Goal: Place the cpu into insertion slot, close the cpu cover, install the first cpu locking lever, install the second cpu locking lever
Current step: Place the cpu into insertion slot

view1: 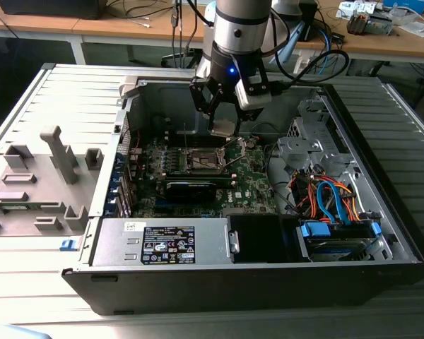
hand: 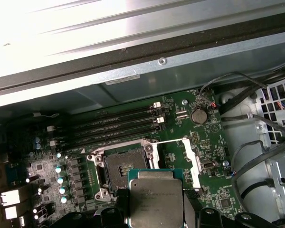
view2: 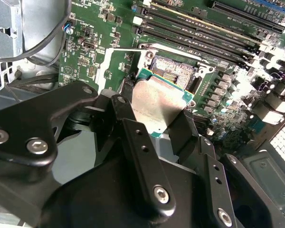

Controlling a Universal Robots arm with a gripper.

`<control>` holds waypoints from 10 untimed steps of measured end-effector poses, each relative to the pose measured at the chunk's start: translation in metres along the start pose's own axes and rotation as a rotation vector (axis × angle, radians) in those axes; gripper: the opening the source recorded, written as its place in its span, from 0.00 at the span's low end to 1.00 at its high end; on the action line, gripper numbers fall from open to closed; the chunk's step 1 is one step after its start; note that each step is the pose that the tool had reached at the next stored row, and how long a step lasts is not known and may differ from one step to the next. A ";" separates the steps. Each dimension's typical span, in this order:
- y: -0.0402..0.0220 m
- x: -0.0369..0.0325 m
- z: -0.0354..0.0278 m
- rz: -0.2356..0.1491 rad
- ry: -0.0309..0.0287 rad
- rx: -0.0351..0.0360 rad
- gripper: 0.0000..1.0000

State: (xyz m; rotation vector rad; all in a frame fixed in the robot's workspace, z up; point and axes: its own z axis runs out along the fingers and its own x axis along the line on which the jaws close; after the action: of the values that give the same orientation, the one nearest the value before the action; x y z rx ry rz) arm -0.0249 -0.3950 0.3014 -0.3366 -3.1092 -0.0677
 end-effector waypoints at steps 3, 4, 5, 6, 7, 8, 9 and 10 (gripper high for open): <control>0.0000 0.0000 0.0002 0.004 -0.0002 -0.0001 0.55; 0.0000 0.0000 0.0003 0.005 -0.0002 -0.0002 0.55; 0.0000 0.0000 0.0003 0.006 -0.0002 -0.0001 0.55; 0.0000 0.0000 0.0004 0.007 -0.0003 -0.0002 0.55; 0.0000 0.0000 0.0004 0.008 -0.0003 -0.0002 0.55; 0.0000 0.0000 0.0004 0.008 -0.0004 -0.0002 0.55; 0.0000 0.0000 0.0005 0.009 -0.0003 -0.0003 0.55; 0.0000 0.0000 0.0005 0.010 -0.0004 -0.0003 0.55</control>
State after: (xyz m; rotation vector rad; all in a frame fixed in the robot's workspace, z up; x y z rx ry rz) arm -0.0249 -0.3950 0.3009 -0.3521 -3.1076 -0.0679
